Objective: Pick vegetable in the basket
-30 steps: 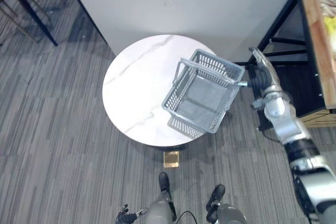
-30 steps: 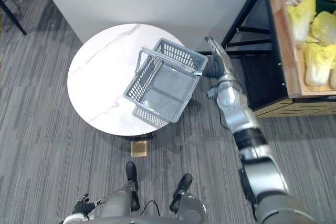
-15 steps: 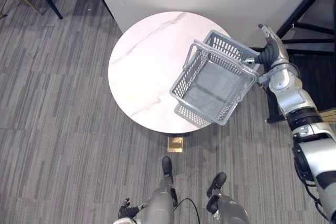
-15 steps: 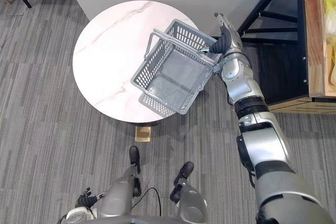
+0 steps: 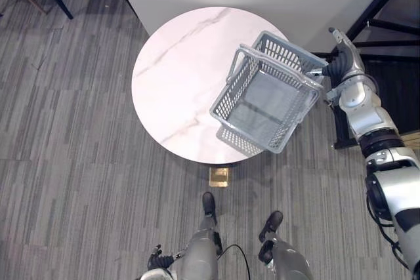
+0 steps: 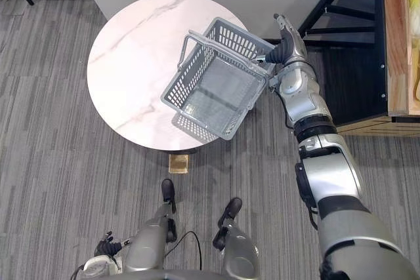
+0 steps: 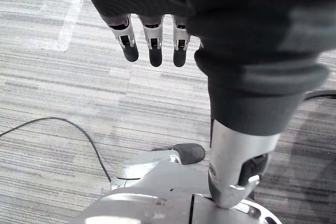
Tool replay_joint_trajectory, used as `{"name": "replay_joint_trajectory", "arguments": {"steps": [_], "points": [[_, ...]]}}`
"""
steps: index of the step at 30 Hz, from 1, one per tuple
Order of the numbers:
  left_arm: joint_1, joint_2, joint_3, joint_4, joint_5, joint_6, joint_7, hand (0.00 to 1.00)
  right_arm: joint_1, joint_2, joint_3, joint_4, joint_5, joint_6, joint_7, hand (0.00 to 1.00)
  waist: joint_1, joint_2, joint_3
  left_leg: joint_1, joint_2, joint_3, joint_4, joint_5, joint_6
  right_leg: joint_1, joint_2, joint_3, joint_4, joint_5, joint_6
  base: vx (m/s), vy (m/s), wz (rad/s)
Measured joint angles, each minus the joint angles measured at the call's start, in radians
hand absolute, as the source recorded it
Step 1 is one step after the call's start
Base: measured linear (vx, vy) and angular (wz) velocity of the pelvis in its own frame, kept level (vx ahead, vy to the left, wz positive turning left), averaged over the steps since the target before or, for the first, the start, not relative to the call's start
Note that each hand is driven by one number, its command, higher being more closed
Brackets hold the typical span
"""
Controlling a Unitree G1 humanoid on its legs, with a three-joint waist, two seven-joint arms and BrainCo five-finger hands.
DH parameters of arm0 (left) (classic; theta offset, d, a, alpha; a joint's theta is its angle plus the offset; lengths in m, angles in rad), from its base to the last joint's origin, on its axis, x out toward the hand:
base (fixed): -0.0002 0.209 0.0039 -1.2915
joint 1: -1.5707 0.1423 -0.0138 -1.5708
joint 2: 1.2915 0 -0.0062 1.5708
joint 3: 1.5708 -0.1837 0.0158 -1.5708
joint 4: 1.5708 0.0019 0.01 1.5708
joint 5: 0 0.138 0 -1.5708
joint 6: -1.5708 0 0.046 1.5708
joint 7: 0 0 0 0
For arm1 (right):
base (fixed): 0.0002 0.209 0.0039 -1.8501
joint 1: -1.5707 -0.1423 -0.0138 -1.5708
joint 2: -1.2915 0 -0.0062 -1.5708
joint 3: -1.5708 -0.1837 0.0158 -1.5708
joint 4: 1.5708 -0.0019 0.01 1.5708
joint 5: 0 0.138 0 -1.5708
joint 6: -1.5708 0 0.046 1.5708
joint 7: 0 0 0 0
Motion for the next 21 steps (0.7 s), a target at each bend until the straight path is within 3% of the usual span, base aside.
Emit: {"name": "replay_joint_trajectory", "arguments": {"steps": [14, 21], "points": [[-0.001, 0.001, 0.001, 0.0, 0.002, -0.001, 0.001, 0.0, 0.006, 0.043, 0.048, -0.029, -0.002, -0.002, 0.022, 0.0, 0.003, -0.001, 0.006, -0.001, 0.002, 0.0, 0.0, 0.0, 0.0, -0.004, 0.002, 0.009, 0.001, 0.0, 0.0, 0.01, 0.005, -0.01], [-0.009, 0.004, -0.001, -0.001, 0.001, -0.011, 0.002, 0.0, 0.006, 0.042, 0.042, 0.051, -0.001, -0.001, 0.021, 0.0, 0.005, 0.0, 0.025, -0.017, 0.001, -0.006, 0.0, 0.003, 0.0, -0.015, 0.002, 0.006, 0.002, 0.0, 0.0, 0.01, 0.002, 0.01]]}}
